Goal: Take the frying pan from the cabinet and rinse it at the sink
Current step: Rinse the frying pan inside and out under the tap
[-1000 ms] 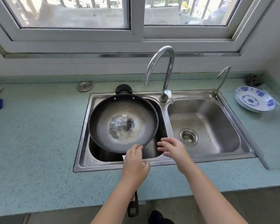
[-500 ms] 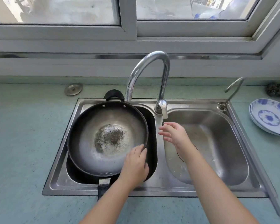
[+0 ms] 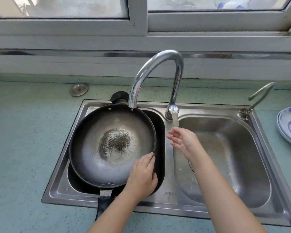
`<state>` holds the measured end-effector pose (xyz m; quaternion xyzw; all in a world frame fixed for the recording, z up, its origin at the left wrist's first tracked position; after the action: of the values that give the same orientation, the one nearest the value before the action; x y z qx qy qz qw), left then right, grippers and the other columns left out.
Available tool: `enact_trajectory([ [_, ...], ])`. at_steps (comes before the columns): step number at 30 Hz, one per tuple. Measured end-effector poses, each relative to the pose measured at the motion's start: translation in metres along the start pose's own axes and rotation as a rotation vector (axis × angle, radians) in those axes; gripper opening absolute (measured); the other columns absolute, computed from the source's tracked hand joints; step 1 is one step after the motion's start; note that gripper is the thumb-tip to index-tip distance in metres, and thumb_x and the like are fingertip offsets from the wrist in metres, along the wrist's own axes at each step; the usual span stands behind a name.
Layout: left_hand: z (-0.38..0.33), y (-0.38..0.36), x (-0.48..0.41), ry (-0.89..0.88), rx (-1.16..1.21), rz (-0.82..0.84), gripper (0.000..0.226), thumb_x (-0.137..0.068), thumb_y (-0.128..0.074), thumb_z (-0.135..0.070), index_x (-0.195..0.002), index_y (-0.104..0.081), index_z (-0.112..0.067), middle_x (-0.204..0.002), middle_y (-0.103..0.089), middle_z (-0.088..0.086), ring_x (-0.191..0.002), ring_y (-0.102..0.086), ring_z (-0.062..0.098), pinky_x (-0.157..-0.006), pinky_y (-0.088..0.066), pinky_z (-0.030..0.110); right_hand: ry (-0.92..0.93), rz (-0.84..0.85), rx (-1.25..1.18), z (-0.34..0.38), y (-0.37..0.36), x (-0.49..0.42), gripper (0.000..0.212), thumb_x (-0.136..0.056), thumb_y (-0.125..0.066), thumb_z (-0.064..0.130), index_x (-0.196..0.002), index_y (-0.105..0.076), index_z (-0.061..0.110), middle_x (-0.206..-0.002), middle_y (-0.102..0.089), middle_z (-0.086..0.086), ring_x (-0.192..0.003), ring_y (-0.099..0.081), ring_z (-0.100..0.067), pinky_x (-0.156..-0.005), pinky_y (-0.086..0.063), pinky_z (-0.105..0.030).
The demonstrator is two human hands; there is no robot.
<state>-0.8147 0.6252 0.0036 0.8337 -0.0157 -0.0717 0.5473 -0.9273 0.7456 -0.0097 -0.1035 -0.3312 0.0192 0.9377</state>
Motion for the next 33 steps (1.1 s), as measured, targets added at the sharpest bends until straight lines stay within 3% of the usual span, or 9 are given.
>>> enact_trajectory([
  [11,0.000,-0.004,0.004,0.056,0.009,0.041,0.054,-0.069,-0.045,-0.027,-0.112,-0.066,-0.002,-0.120,-0.066,0.010,-0.112,-0.046,0.015,-0.089,-0.049,0.029,0.091,0.099,-0.118,0.012,-0.004,0.006,0.006,-0.091,-0.053,0.009,-0.088,-0.053,0.014,-0.090,-0.065,-0.004,-0.086,-0.064,-0.017,-0.076,-0.046,-0.028],
  [15,-0.002,-0.001,0.003,0.072,0.005,0.060,0.054,-0.070,-0.044,-0.027,-0.111,-0.066,-0.001,-0.118,-0.067,0.011,-0.112,-0.045,0.015,-0.084,-0.055,0.034,0.118,0.128,-0.107,0.025,-0.009,0.011,0.007,-0.089,-0.055,0.008,-0.087,-0.054,0.014,-0.089,-0.065,-0.004,-0.086,-0.064,-0.017,-0.075,-0.045,-0.028],
  [22,0.002,0.013,0.011,0.086,-0.007,0.065,0.051,-0.071,-0.044,-0.028,-0.110,-0.066,-0.002,-0.117,-0.067,0.013,-0.106,-0.065,0.025,-0.085,-0.055,0.038,0.148,0.115,0.029,0.012,-0.002,0.032,0.026,-0.089,-0.057,0.012,-0.115,-0.055,0.011,-0.103,-0.065,-0.006,-0.089,-0.063,-0.019,-0.078,-0.046,-0.029],
  [26,0.011,0.025,0.031,0.103,0.007,0.043,0.050,-0.072,-0.043,-0.028,-0.110,-0.066,-0.003,-0.120,-0.066,0.013,-0.108,-0.064,0.028,-0.086,-0.053,0.041,0.108,0.085,0.062,-0.017,-0.003,0.053,0.026,-0.090,-0.056,0.011,-0.115,-0.054,0.010,-0.106,-0.064,-0.009,-0.093,-0.063,-0.022,-0.079,-0.046,-0.030],
  [33,0.042,0.046,0.076,0.219,0.113,-0.014,0.055,-0.075,-0.041,-0.028,-0.115,-0.062,0.004,-0.124,-0.061,0.019,-0.113,-0.060,0.035,-0.093,-0.048,0.047,0.012,0.056,0.116,-0.082,-0.023,0.102,0.013,-0.088,-0.057,0.008,-0.097,-0.057,0.018,-0.103,-0.064,-0.007,-0.090,-0.063,-0.020,-0.073,-0.043,-0.026],
])
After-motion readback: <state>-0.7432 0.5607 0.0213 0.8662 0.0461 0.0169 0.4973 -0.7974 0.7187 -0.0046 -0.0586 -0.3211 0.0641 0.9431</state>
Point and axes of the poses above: each hand's wrist, its own x-axis away from the middle knuckle, its own y-axis out of the back of the hand, z = x × y, the point moved 9 cm from there along -x, towards the middle knuckle
